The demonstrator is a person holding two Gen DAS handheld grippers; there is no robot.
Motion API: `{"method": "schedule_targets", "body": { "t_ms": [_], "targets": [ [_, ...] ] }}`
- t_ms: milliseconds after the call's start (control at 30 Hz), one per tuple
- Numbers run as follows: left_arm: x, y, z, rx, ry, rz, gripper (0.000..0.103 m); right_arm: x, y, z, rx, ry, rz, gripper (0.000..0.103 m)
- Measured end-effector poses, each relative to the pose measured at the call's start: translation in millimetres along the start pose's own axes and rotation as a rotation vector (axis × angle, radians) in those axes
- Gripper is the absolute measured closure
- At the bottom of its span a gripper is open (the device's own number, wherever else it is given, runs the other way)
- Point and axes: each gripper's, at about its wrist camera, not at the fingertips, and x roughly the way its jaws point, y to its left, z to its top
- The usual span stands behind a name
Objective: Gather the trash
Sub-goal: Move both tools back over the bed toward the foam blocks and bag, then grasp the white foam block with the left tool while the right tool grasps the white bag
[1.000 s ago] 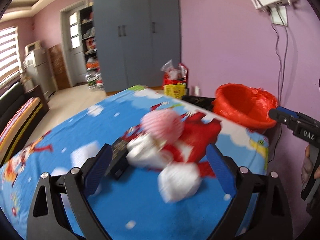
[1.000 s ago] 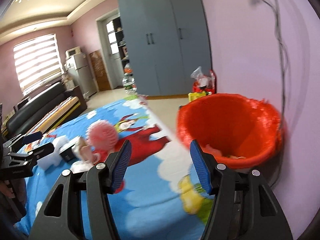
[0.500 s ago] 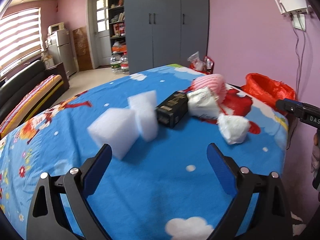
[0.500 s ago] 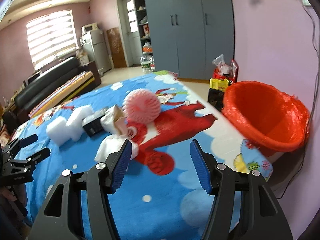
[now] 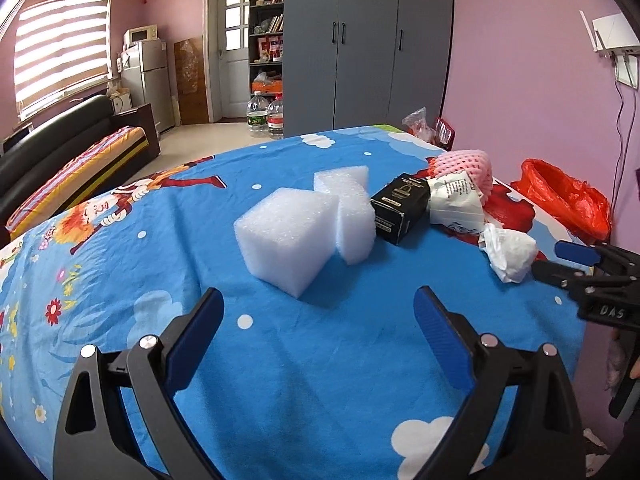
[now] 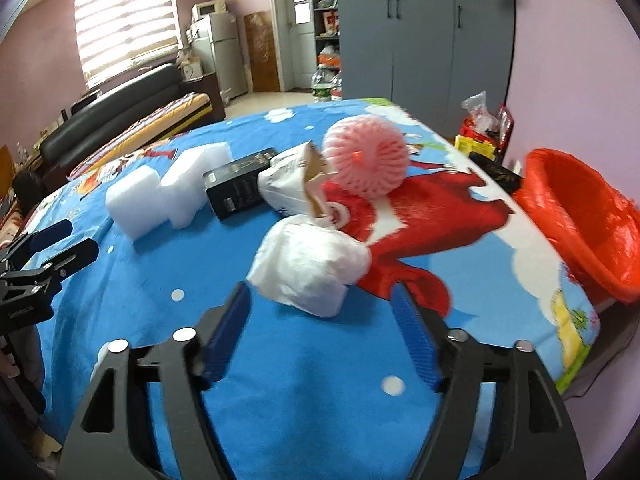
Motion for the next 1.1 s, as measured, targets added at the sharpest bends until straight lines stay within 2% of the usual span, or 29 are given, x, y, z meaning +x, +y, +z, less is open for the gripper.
{"method": "schedule_targets", "body": {
  "t_ms": [367, 433, 467, 500, 567, 733, 933, 967, 1000, 1033, 1100],
  "targets": [
    [13.1, 15.0, 4.9, -0.042, 0.032, 0.006, 0.009, 49.1, 10.8, 15.8, 0.013, 0.072, -0.040, 0.027],
    [17.5, 16.9, 6.4, -0.050, 0.037, 0.005, 0.009, 54.7, 9.7, 14.1, 0.010, 0.091, -0.046, 0.039],
    [21.3, 17.6, 8.3, -0.053, 0.044, 0.003, 0.009, 55.2, 8.4, 12.9, 0.015, 0.095, -0.037, 0.058],
    [23.6, 17.7, 9.2, -0.053, 0.047, 0.002, 0.009, 54.5, 6.5, 12.1, 0.021, 0.092, -0.031, 0.068],
    [32.3, 16.5, 13.0, -0.046, 0.055, 0.001, 0.009, 49.6, 4.2, 11.4, 0.023, 0.065, -0.027, 0.074],
    [59.1, 13.8, 23.7, -0.026, 0.092, 0.015, 0.009, 41.2, -0.9, 15.9, 0.033, 0.020, 0.003, 0.074],
    [73.5, 11.2, 42.4, 0.019, 0.082, 0.048, 0.009, 34.2, -8.6, 18.9, 0.052, -0.006, 0.032, 0.074],
    [75.1, 12.4, 45.3, 0.024, 0.079, 0.052, 0.014, 33.1, -8.6, 18.4, 0.055, -0.007, 0.034, 0.074],
    [76.8, 12.6, 48.0, 0.029, 0.081, 0.037, 0.030, 31.6, -8.5, 17.4, 0.058, -0.009, 0.034, 0.074],
    [78.7, 12.1, 51.0, 0.039, 0.093, 0.025, 0.036, 29.7, -9.3, 16.4, 0.060, -0.011, 0.036, 0.074],
    [75.2, 10.2, 53.4, 0.055, 0.083, 0.022, 0.037, 25.9, -8.1, 14.1, 0.058, -0.015, 0.035, 0.074]
  ]
}}
